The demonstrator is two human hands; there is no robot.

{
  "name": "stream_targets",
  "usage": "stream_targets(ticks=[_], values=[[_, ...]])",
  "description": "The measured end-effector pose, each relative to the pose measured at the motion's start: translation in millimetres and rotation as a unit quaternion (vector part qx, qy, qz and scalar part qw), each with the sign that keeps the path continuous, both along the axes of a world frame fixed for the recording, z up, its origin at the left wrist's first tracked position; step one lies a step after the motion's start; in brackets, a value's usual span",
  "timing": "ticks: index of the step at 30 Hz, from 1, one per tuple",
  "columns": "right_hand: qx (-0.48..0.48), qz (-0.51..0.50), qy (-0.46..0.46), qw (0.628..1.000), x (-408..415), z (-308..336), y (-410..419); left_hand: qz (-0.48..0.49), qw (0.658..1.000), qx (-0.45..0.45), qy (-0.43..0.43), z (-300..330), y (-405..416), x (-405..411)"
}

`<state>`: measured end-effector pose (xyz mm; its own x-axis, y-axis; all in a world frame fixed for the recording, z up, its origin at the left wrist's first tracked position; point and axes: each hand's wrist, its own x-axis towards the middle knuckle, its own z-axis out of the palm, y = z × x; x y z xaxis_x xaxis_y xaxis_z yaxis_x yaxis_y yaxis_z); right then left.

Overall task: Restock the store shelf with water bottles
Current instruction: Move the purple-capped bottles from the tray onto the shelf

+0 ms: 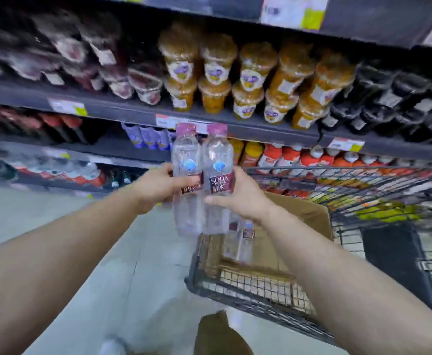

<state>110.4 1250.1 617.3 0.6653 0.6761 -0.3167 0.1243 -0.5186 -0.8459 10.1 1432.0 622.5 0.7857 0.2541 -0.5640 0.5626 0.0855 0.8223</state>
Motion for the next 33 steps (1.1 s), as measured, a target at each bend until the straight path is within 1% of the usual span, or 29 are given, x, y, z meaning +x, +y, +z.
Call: stream_targets(ticks=[2, 4, 6, 9, 13, 15, 18, 22, 25, 28, 31, 33], values=[[0.020, 0.066, -0.031, 0.997, -21.8, 28.7, 53.5, 0.000, 0.999, 0.028, -0.041, 33.8, 45.5, -35.2], [0.046, 0.120, -0.065, 0.990, -51.5, 56.8, 108.5, 0.023, 0.995, 0.057, -0.073, 63.7, 92.4, -73.3], [0.073, 0.150, -0.060, 0.984, -85.2, 86.8, 165.8, 0.064, 0.990, 0.072, -0.098, 91.9, 138.2, -115.0], [0.090, 0.188, -0.096, 0.973, -133.1, 122.9, 248.7, 0.118, 0.981, 0.097, -0.123, 127.8, 205.5, -177.5], [0.117, 0.224, -0.110, 0.961, -188.0, 152.7, 345.7, 0.183, 0.964, 0.122, -0.150, 159.2, 286.8, -246.9], [0.126, 0.245, -0.112, 0.955, -205.0, 164.7, 382.3, 0.202, 0.958, 0.113, -0.167, 169.1, 318.5, -270.4], [0.131, 0.285, -0.117, 0.942, -218.8, 180.6, 431.3, 0.253, 0.946, 0.090, -0.182, 172.3, 360.6, -291.9], [0.147, 0.335, -0.133, 0.921, -214.6, 195.0, 498.5, 0.278, 0.931, 0.068, -0.226, 177.9, 415.6, -302.0], [0.163, 0.367, -0.136, 0.906, -211.5, 210.9, 552.7, 0.325, 0.906, 0.083, -0.259, 193.3, 452.7, -304.3], [0.186, 0.379, -0.138, 0.896, -214.3, 232.7, 601.9, 0.350, 0.891, 0.117, -0.266, 216.6, 491.4, -311.1], [0.213, 0.383, -0.120, 0.891, -217.1, 255.9, 645.0, 0.395, 0.858, 0.149, -0.292, 240.0, 525.8, -314.0], [0.225, 0.387, -0.125, 0.885, -218.7, 268.7, 667.9, 0.420, 0.840, 0.164, -0.301, 251.2, 545.5, -313.8]])
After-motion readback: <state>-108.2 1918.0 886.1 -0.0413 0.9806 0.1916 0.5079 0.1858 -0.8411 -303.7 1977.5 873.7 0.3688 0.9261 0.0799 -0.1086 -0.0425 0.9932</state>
